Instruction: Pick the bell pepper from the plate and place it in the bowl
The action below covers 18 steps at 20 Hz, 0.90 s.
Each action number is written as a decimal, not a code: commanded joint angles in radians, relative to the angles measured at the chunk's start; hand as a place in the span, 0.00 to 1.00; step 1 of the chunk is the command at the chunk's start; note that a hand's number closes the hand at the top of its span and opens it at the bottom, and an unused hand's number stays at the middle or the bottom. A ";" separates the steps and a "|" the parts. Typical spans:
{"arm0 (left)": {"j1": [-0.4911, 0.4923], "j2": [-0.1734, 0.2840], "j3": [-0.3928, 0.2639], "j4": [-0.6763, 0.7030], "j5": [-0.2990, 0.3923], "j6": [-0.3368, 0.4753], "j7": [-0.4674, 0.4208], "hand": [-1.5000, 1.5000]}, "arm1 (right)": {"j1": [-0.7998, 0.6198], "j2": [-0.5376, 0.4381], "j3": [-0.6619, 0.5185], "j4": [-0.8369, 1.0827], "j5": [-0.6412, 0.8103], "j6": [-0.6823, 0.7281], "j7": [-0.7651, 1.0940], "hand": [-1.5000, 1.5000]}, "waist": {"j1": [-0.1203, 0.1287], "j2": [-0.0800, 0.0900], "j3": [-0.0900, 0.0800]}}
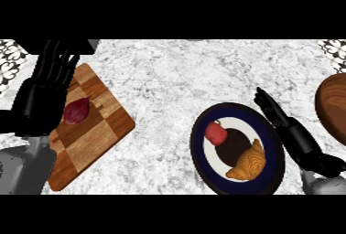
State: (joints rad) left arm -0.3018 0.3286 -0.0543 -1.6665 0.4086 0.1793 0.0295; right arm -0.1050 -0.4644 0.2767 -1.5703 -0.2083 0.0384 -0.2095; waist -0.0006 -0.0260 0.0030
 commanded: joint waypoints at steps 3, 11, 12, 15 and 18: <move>0.035 0.084 -0.028 0.006 -0.162 0.062 0.058 0.50 | -0.131 -0.046 -0.044 -0.014 -0.021 -0.019 0.307 1.00 | 0.017 0.024 -0.004; 0.068 0.113 -0.101 0.083 -0.360 0.155 0.123 0.50 | -0.210 -0.134 -0.041 -0.034 0.337 -0.317 0.584 0.00 | -0.002 0.023 -0.004; 0.110 0.112 -0.087 0.072 -0.355 0.139 0.100 0.50 | -0.143 -0.163 -0.037 -0.147 0.339 -0.285 0.613 0.00 | -0.008 0.021 -0.004; 0.081 0.107 -0.087 0.113 -0.359 0.128 0.091 0.50 | -0.280 -0.227 0.047 -0.163 0.369 -0.117 0.709 0.00 | 0.005 0.023 -0.005; 0.091 0.111 -0.077 0.114 -0.351 0.115 0.070 0.50 | -0.380 -0.264 0.112 -0.218 0.398 -0.004 0.920 0.00 | 0.016 0.021 -0.008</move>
State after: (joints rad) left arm -0.2228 0.4349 -0.1339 -1.5582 0.0673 0.3022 0.1178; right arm -0.3753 -0.6881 0.3215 -1.7180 0.1494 -0.0741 0.5064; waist 0.0031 -0.0038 -0.0031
